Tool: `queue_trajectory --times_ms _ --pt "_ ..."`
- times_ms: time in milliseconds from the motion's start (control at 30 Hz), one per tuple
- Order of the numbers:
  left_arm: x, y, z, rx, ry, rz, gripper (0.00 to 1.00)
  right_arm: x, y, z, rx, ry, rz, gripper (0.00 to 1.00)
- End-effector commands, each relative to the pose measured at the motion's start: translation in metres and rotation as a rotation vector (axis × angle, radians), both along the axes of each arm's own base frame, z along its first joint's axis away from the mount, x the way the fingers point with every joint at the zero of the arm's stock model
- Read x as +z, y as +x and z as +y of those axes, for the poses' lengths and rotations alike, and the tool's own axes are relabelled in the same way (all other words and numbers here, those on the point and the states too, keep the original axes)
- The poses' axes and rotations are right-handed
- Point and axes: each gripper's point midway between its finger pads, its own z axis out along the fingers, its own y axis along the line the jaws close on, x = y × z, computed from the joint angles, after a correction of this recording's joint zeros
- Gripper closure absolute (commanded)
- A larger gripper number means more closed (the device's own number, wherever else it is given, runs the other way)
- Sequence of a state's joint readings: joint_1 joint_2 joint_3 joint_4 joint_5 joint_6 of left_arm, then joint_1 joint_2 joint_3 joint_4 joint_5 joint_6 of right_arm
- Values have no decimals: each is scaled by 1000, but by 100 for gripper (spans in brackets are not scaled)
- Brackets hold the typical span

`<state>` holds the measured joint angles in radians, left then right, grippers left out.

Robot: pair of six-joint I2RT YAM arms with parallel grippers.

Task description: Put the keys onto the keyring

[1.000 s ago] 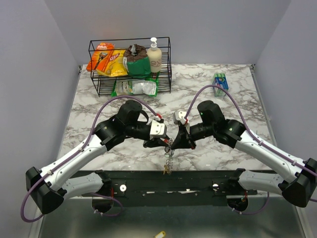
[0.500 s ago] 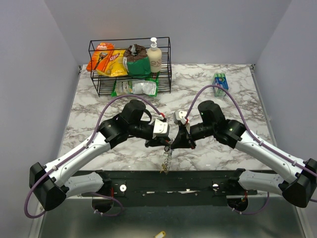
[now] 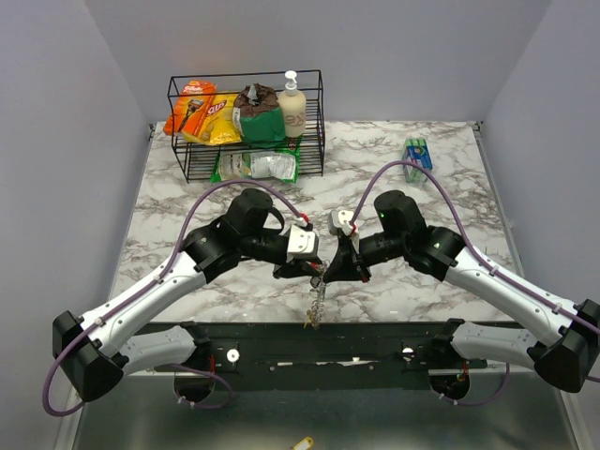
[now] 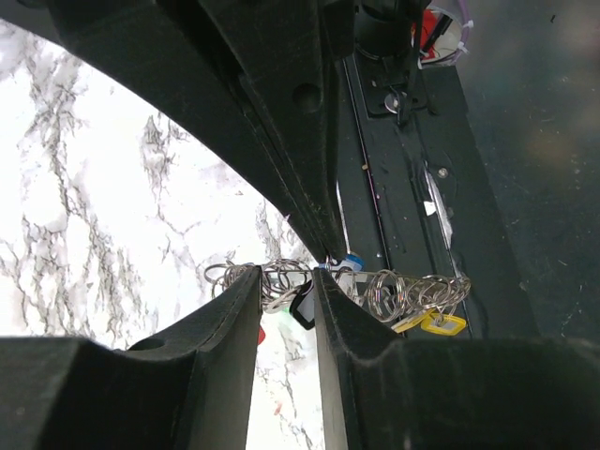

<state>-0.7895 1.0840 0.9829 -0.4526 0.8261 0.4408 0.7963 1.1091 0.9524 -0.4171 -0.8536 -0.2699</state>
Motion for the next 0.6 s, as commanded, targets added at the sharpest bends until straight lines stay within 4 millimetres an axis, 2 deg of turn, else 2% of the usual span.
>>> queue_trajectory --times_ms 0,233,267,367,567 --pt "21 -4 1 -6 -48 -38 61 8 2 2 0 38 -31 99" --pt "19 -10 4 -33 -22 -11 61 10 4 2 -10 41 -38 99" --pt "12 -8 7 -11 16 -3 62 10 4 2 -10 41 -38 99" --pt "8 -8 8 -16 33 5 62 10 3 2 -5 42 -35 99" --pt "12 -10 2 -32 -8 11 65 9 3 3 -3 44 -30 99"
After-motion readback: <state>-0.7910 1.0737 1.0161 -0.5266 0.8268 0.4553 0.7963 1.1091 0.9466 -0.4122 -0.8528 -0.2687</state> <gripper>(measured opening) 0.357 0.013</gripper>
